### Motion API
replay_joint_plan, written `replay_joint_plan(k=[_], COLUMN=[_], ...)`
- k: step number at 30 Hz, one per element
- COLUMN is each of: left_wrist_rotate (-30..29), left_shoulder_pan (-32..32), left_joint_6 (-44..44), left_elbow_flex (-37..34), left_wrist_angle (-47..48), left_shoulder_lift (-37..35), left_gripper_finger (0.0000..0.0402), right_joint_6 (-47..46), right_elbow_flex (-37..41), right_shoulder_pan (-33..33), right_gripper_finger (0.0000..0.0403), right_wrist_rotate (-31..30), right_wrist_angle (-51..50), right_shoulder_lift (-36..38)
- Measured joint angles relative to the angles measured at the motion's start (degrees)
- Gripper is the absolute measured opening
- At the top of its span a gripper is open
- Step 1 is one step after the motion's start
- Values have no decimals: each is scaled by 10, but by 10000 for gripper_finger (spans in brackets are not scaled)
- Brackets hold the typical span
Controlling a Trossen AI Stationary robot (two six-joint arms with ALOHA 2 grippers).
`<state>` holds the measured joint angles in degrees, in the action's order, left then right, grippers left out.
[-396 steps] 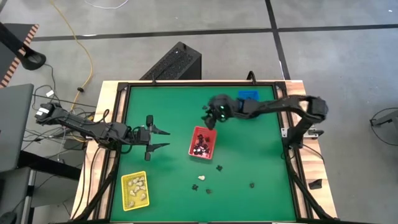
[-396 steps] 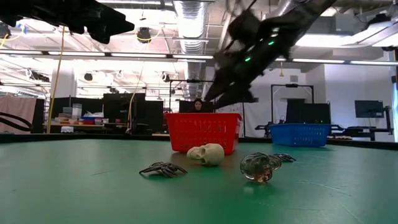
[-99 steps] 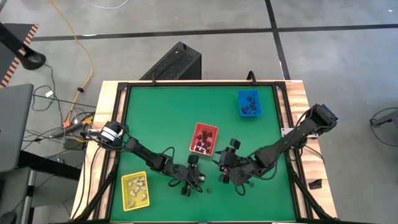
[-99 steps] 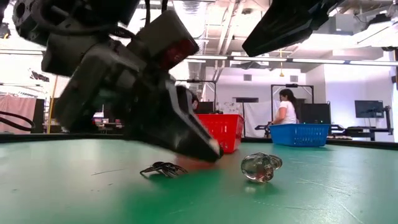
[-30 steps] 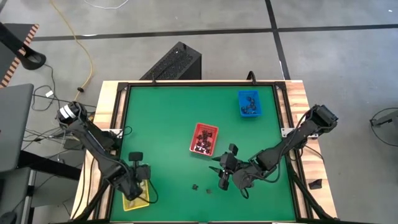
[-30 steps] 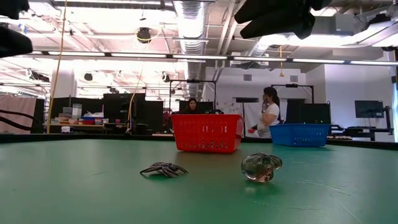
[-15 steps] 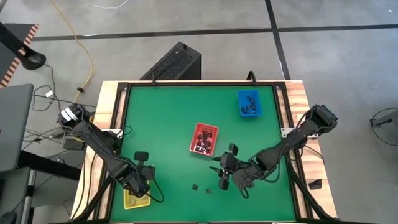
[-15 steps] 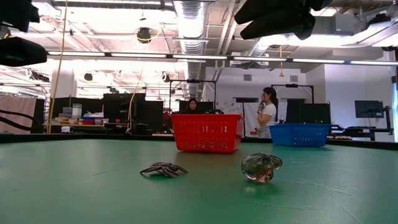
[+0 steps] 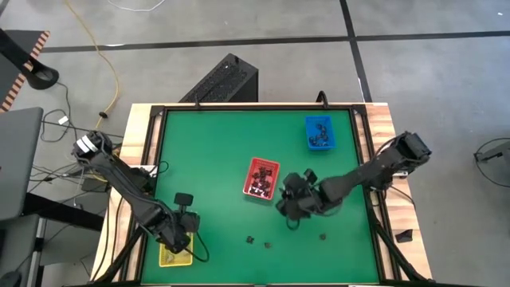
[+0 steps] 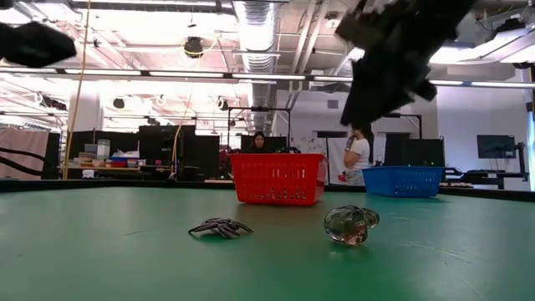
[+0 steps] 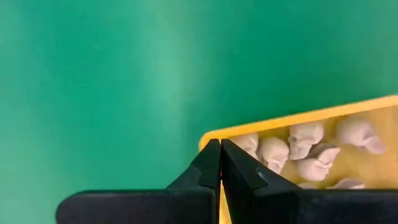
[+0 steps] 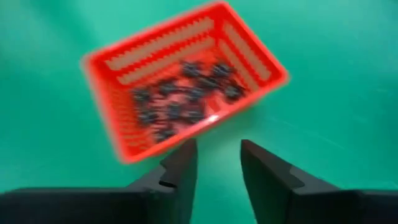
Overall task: Sort Halloween decoration
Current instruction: Put the black skull toy into the blue bin
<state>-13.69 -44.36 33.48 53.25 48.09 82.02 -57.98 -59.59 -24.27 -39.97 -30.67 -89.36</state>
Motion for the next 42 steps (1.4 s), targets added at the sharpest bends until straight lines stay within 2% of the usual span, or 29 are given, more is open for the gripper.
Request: replay_joint_plan(k=[5, 8, 9, 14, 18, 21, 27, 33, 42], left_wrist_rotate=[-61, -136, -160, -219, -210, -196, -179, -171, -171], left_shoulder_pan=[-4, -12, -14, -8, 16, 29, 39, 39, 40], left_joint_6=[-8, -29, -42, -138, -226, -262, -284, -301, -300], left_elbow_flex=[1, -23, -38, -145, -234, -275, -292, -292, -292], left_wrist_angle=[4, -31, -60, -265, -444, -518, -523, -516, -515], left_shoulder_lift=[-56, -104, -120, -217, -280, -314, -352, -357, -357], left_gripper_finger=[0, 0, 0, 0, 0, 0, 0, 0, 0], right_joint_6=[10, 32, 34, 34, 38, 39, 39, 53, 89], right_elbow_flex=[8, 28, 31, 31, 31, 31, 29, -3, -34], right_shoulder_pan=[84, 126, 137, 174, 189, 197, 209, 223, 241], right_gripper_finger=[93, 30, 20, 29, 19, 19, 19, 19, 22], right_wrist_rotate=[85, 107, 111, 143, 157, 164, 193, 193, 191], right_wrist_angle=[-11, 11, 8, 11, 13, 15, 28, 29, 7], right_shoulder_lift=[0, 0, 0, 0, 0, 0, -50, -93, -95])
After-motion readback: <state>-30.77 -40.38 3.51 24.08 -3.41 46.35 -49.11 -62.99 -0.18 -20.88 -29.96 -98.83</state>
